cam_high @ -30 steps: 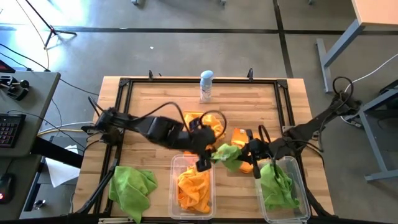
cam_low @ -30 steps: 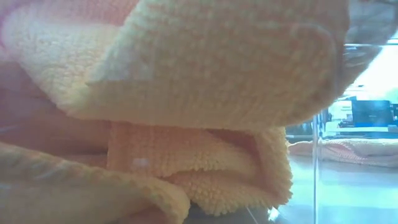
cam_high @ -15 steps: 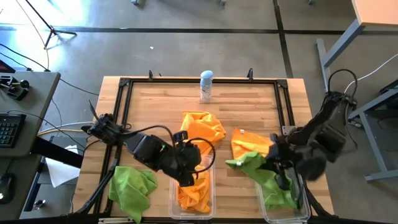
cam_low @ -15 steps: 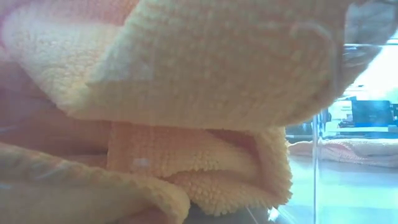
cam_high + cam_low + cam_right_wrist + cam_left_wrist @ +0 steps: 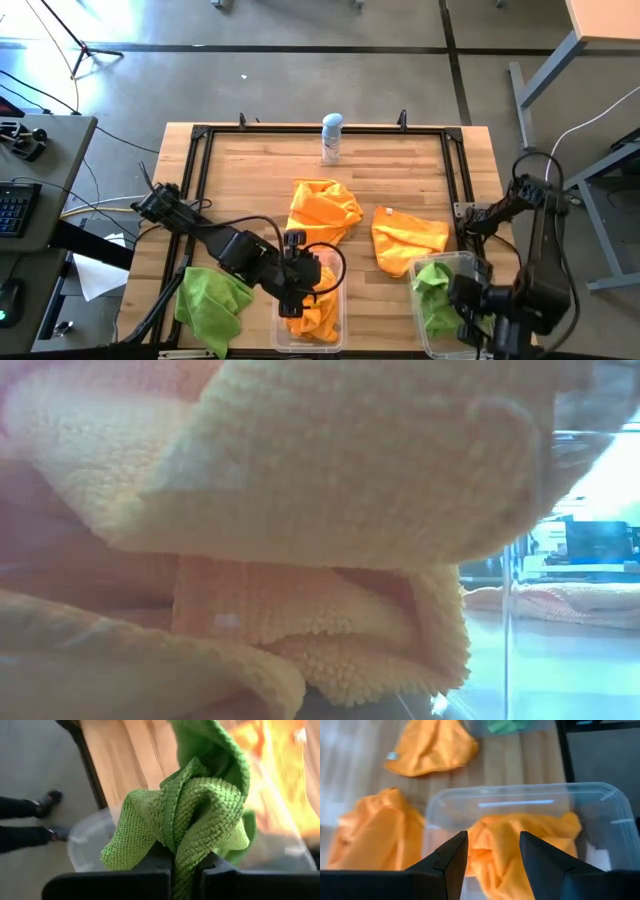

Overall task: Sort microfiber towel by color & place in baskets
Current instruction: Put the green towel into the right transparent bin

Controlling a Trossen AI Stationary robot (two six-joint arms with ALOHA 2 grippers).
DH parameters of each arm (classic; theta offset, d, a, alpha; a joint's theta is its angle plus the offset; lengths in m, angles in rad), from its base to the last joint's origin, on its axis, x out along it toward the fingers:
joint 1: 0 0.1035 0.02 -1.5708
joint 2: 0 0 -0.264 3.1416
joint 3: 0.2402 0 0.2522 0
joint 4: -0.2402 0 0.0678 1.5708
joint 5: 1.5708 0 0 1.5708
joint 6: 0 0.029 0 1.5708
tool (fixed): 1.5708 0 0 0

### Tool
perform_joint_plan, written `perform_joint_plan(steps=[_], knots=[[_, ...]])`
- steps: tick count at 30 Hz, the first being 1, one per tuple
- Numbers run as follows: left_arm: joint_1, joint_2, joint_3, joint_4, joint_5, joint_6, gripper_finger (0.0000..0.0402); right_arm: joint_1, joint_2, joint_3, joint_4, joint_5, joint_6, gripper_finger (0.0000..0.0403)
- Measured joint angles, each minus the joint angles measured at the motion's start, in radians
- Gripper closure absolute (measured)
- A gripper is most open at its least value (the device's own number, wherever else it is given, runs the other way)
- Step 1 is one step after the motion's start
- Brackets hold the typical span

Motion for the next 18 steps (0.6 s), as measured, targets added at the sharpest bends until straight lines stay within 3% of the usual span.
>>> perform_joint_plan(steps=[9, 18], knots=[[-0.012, -0.114, -0.252, 0.209, 0.074, -0.081, 0.0236, 0.044, 0.010, -0.185, 0.107, -0.096, 0.063, 0.0402], [-0.053, -0.292, -0.371, 0.319, -0.044, -0.133, 0.0236, 0.034, -0.004, -0.506, 0.459, -0.161, -0.040, 0.0402]])
